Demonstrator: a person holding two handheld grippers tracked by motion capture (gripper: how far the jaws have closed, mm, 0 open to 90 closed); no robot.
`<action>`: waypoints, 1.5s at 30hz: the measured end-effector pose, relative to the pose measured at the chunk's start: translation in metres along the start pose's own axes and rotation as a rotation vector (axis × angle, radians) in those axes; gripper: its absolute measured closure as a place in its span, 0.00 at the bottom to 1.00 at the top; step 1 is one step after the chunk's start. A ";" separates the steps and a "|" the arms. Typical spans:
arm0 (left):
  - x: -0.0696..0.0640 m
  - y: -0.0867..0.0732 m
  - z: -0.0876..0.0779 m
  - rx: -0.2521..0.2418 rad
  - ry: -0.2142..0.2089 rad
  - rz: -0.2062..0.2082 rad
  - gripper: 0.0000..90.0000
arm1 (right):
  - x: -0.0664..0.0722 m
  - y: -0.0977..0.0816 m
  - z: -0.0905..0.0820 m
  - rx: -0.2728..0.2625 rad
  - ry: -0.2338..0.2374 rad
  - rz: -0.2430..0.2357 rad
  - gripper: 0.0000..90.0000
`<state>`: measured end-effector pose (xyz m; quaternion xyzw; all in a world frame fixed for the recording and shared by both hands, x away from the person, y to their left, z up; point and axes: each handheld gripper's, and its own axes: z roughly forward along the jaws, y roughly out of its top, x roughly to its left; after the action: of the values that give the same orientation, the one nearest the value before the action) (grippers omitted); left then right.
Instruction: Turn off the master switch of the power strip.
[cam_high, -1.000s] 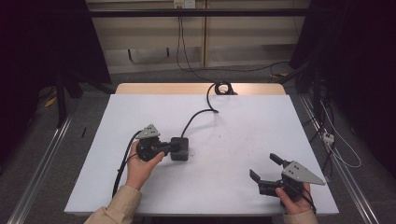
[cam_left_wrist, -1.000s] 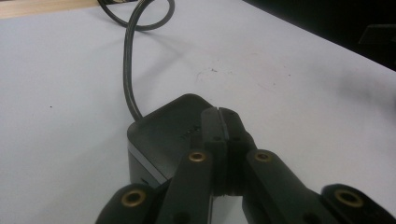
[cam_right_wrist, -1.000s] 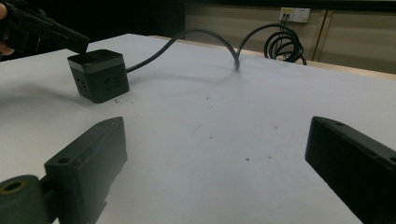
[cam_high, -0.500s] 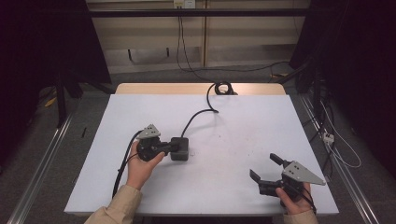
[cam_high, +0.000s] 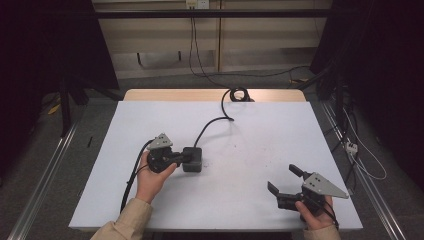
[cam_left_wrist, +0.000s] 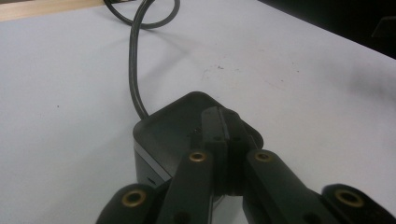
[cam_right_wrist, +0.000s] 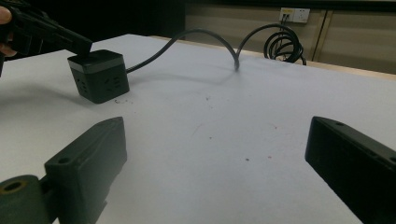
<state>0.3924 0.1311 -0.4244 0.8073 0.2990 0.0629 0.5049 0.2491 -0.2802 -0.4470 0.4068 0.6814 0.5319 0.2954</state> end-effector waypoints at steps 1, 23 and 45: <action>0.000 0.000 0.000 0.000 0.001 0.003 1.00 | 0.000 0.000 0.000 0.000 0.000 0.000 0.06; -0.002 0.000 0.001 0.002 0.014 0.030 1.00 | 0.000 0.000 0.000 0.000 0.001 -0.001 0.06; -0.005 0.000 0.002 0.004 0.029 0.052 1.00 | 0.001 0.000 0.001 0.003 0.004 -0.001 0.06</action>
<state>0.3891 0.1272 -0.4242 0.8147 0.2853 0.0872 0.4973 0.2491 -0.2786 -0.4471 0.4060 0.6827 0.5318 0.2938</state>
